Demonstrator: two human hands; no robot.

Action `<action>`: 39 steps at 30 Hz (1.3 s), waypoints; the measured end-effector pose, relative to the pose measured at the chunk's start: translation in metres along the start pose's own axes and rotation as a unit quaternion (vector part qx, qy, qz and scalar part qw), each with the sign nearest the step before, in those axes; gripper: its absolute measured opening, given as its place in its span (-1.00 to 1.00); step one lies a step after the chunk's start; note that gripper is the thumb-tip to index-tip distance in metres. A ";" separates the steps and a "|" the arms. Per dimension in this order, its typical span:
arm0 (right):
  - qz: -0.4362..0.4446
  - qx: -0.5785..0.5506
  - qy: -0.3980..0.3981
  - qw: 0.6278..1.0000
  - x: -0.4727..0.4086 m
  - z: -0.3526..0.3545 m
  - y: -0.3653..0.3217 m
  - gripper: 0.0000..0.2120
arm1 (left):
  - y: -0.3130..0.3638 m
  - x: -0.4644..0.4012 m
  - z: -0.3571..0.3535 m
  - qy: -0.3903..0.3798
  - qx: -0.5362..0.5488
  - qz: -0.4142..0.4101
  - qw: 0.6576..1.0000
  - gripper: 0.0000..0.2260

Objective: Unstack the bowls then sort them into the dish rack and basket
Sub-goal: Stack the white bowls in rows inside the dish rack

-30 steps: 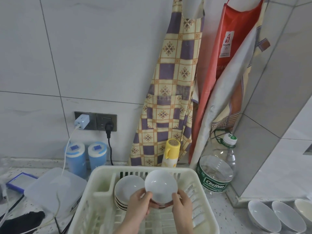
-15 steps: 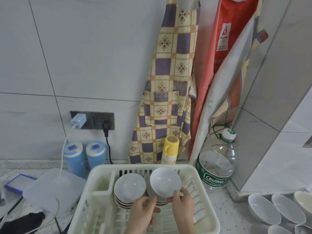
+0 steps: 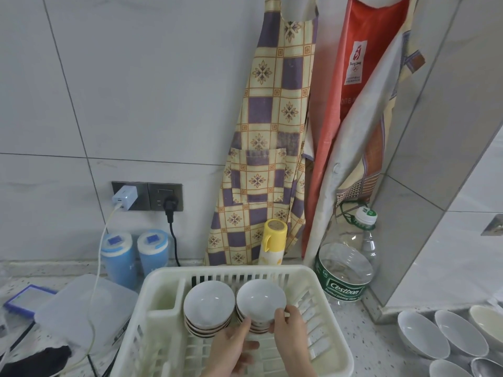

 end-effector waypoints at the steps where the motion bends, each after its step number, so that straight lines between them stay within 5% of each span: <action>1: -0.004 0.003 -0.001 1.000 0.000 0.000 0.000 -0.90 | -0.001 -0.002 -0.001 0.000 0.014 0.009 1.000 -0.71; 19: -0.031 0.036 -0.007 0.999 -0.007 -0.003 0.006 -0.79 | -0.021 -0.016 0.000 0.003 0.044 0.005 0.999 -0.74; 26: -0.105 0.053 -0.046 0.992 -0.014 -0.010 0.010 -0.49 | -0.019 -0.018 -0.002 0.030 0.040 0.040 0.998 -0.64; 39: -0.160 -0.021 -0.140 0.977 -0.016 -0.017 0.013 -0.56 | -0.014 -0.011 -0.006 0.019 0.058 0.032 0.998 -0.83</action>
Point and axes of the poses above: each hand's wrist, its own x-axis away from the middle knuckle, its own z-axis out of the back of the hand, y = z × x, the point moved 3 cm from there along -x, towards the middle knuckle, and after that the axes turned 11 degrees about -z, right-handed, at the moved point
